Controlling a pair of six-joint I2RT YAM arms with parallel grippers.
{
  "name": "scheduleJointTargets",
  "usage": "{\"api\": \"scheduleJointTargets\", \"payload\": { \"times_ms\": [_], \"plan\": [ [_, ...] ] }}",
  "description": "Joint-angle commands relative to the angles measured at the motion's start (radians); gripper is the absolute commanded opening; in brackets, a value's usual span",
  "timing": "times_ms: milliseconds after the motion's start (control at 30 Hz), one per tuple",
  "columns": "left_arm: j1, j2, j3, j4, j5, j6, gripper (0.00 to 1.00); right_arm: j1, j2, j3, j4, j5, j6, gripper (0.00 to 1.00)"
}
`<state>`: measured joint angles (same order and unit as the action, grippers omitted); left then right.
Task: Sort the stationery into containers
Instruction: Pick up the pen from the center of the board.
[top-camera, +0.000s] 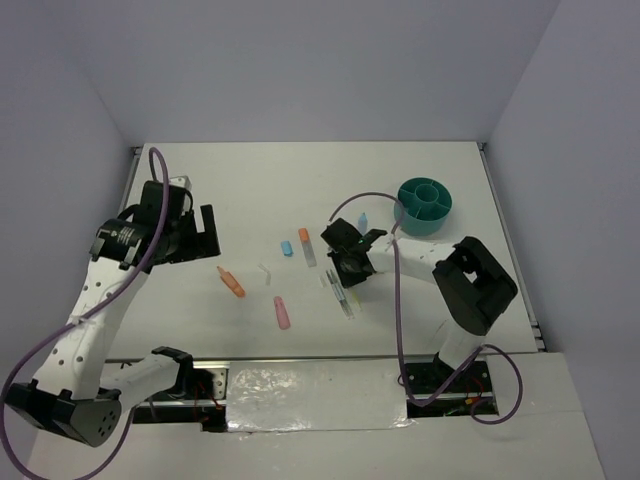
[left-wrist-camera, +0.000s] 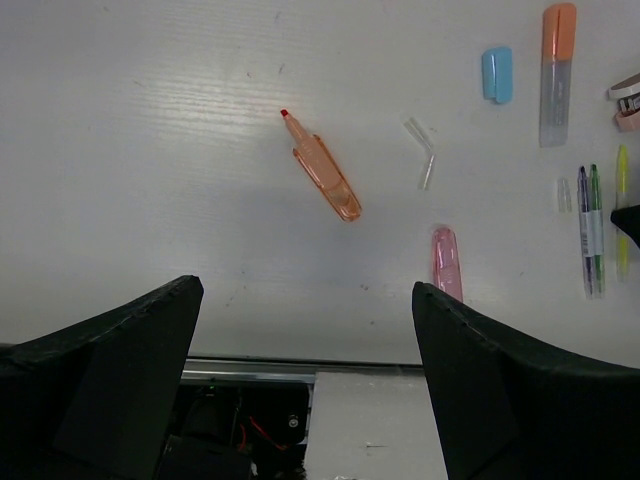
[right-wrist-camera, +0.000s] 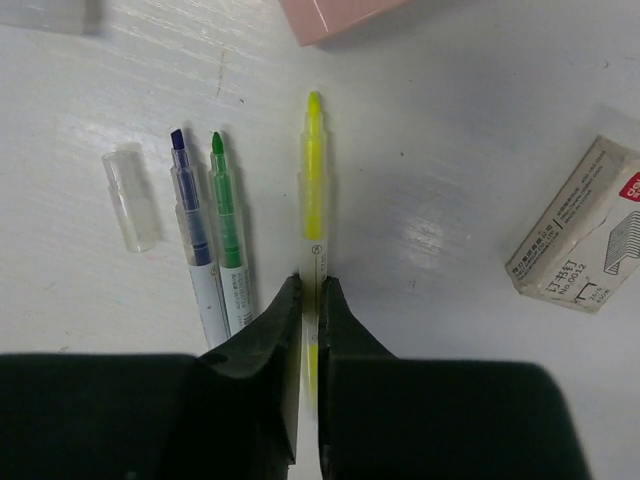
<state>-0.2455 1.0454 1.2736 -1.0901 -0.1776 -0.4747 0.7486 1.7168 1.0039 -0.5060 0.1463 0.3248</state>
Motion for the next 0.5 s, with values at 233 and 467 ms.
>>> {"api": "scheduleJointTargets", "payload": {
  "times_ms": [233,467],
  "plan": [
    [-0.052,0.142,-0.054,0.196,0.124,-0.008,0.98,0.006,-0.316,0.051,-0.178,0.157,0.065,0.00],
    [-0.222,0.326,-0.022,0.199,-0.017,-0.129,0.93,0.008,-0.517,0.087,-0.336,0.193,0.082,0.00]
  ]
}}
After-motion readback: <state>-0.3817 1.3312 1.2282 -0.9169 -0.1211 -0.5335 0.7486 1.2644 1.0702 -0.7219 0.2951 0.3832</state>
